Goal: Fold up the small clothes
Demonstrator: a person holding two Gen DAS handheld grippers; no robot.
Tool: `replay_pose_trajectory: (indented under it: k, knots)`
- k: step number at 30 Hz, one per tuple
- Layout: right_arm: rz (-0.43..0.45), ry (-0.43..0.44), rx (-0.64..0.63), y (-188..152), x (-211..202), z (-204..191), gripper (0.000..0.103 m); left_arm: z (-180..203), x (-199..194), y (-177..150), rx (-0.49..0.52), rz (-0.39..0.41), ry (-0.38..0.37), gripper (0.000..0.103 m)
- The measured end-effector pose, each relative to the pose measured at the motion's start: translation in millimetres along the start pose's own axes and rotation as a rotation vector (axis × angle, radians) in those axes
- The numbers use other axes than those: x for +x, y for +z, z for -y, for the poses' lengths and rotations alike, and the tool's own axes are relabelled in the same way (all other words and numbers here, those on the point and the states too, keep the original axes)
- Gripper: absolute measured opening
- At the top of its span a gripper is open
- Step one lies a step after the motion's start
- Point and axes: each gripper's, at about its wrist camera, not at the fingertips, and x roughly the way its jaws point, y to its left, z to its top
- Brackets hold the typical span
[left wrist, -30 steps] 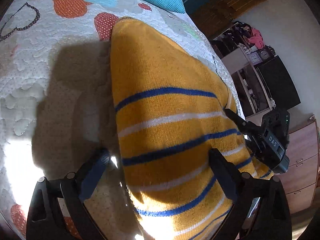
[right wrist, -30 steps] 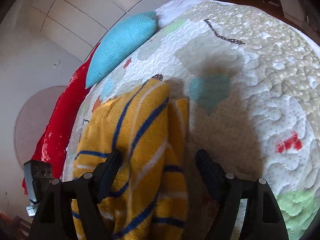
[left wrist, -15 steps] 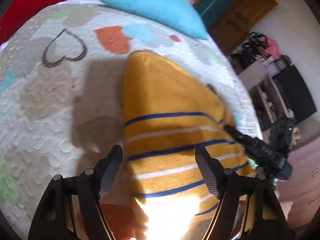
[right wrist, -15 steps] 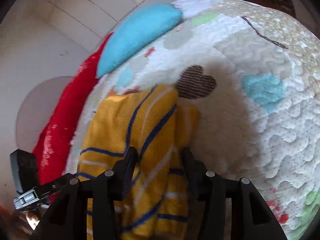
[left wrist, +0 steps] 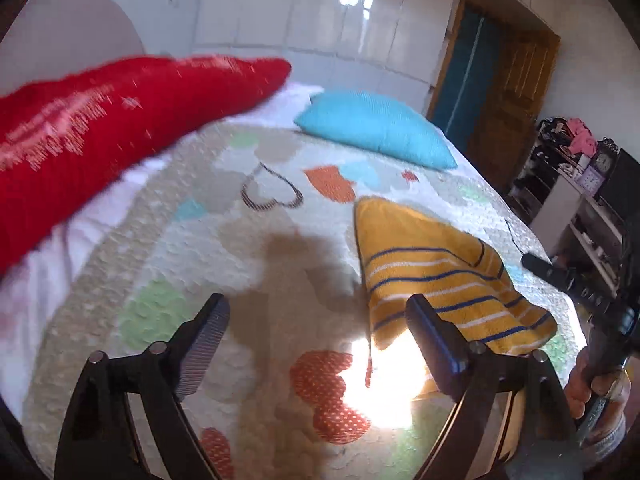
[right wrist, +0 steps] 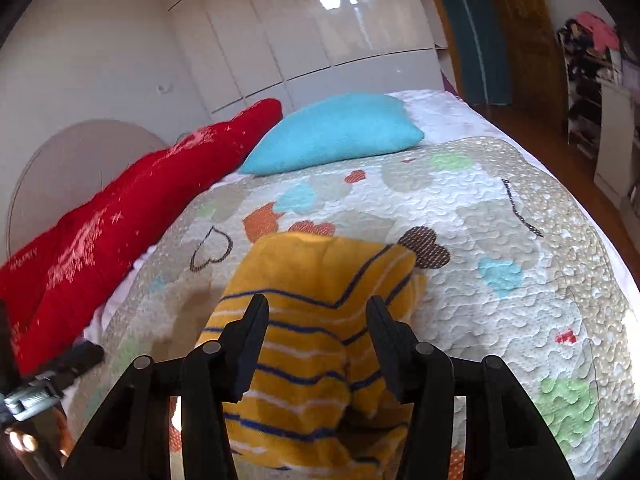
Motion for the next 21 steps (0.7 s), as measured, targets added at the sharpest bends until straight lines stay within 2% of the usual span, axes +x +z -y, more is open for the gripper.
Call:
replay_pose_trajectory:
  k: [2, 4, 5, 7, 9, 12, 15, 18, 21]
  knots:
    - [-0.053, -0.024, -0.026, -21, 18, -9, 0.05, -4, -36, -1, 0.012, 0.154, 0.078, 0.103]
    - [-0.102, -0.107, -0.04, -45, 35, -4, 0.05, -7, -68, -1, 0.026, 0.254, 0.113, 0.103]
    - [-0.12, -0.138, -0.032, -55, 41, 1, 0.048, -9, -81, -1, 0.033, 0.277, 0.101, 0.103]
    - [-0.099, -0.14, 0.024, -69, 32, 21, 0.048, -11, -103, -1, 0.044, 0.307, 0.071, 0.103]
    - [-0.097, -0.177, 0.064, -73, 15, 27, 0.055, -10, -123, -5, 0.047, 0.364, 0.098, 0.103]
    - [-0.089, -0.15, 0.129, -85, -15, 34, 0.057, -6, -142, -14, 0.027, 0.426, 0.177, 0.103]
    - [-0.037, -0.175, 0.142, -100, -52, 29, 0.061, 5, -159, -27, 0.044, 0.48, 0.192, 0.103]
    - [0.014, -0.176, 0.176, -116, -84, 22, 0.069, 16, -165, -37, 0.057, 0.452, 0.087, 0.103]
    - [0.025, -0.191, 0.196, -130, -104, 18, 0.072, 27, -161, -47, 0.07, 0.329, 0.007, 0.103]
